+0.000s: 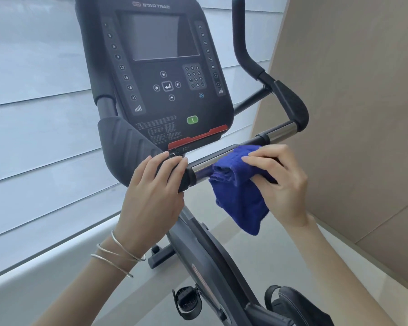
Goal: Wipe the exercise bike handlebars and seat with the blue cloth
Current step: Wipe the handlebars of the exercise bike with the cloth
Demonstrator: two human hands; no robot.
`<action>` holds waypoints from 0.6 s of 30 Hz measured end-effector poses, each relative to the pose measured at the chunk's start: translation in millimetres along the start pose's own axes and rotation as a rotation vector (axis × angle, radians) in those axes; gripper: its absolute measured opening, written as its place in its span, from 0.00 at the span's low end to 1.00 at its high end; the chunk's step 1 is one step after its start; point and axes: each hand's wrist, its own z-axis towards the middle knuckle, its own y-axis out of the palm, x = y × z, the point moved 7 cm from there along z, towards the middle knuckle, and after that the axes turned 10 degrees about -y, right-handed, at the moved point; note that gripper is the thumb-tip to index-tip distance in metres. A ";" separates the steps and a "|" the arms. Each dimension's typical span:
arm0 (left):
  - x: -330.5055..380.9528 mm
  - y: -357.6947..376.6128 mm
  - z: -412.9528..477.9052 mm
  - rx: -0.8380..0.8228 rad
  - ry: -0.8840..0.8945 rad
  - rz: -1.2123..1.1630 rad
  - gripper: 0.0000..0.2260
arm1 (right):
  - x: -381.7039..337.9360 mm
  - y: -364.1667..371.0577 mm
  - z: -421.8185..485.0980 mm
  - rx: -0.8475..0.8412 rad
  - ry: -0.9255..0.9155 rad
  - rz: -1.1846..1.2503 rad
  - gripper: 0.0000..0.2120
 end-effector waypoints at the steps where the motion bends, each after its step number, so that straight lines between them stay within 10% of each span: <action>1: -0.8 -2.0 1.2 -0.005 -0.005 -0.019 0.23 | 0.4 -3.0 13.2 0.013 0.002 -0.004 0.09; 10: -8.9 -7.6 2.8 -0.051 -0.016 -0.074 0.24 | 18.4 92.2 59.6 -0.580 0.125 0.188 0.12; 18: -11.0 -7.8 5.2 -0.052 -0.040 -0.072 0.23 | 23.5 107.2 37.0 -1.035 -0.047 0.013 0.40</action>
